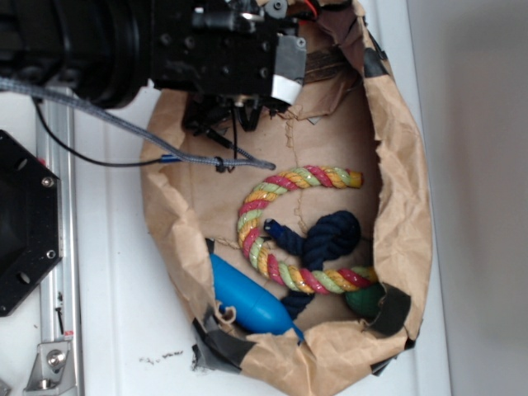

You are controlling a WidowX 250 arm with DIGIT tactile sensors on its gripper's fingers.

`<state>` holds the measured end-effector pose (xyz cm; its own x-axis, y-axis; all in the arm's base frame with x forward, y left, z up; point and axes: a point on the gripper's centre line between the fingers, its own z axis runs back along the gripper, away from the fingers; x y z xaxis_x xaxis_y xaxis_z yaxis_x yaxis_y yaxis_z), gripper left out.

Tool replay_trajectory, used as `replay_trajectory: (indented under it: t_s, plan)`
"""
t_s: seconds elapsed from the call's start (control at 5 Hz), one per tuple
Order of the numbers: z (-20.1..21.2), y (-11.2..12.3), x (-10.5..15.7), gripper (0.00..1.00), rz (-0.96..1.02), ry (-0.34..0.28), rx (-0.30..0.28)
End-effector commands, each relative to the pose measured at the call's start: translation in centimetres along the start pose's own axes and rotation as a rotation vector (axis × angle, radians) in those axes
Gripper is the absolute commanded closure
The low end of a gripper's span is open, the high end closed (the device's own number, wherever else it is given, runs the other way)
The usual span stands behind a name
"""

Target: Grab the blue ball.

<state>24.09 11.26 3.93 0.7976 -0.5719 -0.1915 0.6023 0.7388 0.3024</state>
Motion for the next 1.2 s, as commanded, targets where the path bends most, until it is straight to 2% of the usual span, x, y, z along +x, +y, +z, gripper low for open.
replay_trajectory:
  t_s: [0.0,0.4,0.6,0.8,1.0]
  plan:
    - [0.4,-1.1,1.2,1.0,-0.004,0.0,0.015]
    - [0.4,-1.2,1.3,1.0,-0.005,-0.009,0.013]
    - [2.7,-2.0,2.2,1.0,-0.009,-0.068,0.013]
    - [9.4,-2.8,5.1,1.0,0.005,-0.186,-0.075]
    - [14.8,-2.2,6.4,1.0,0.037,-0.209,-0.107]
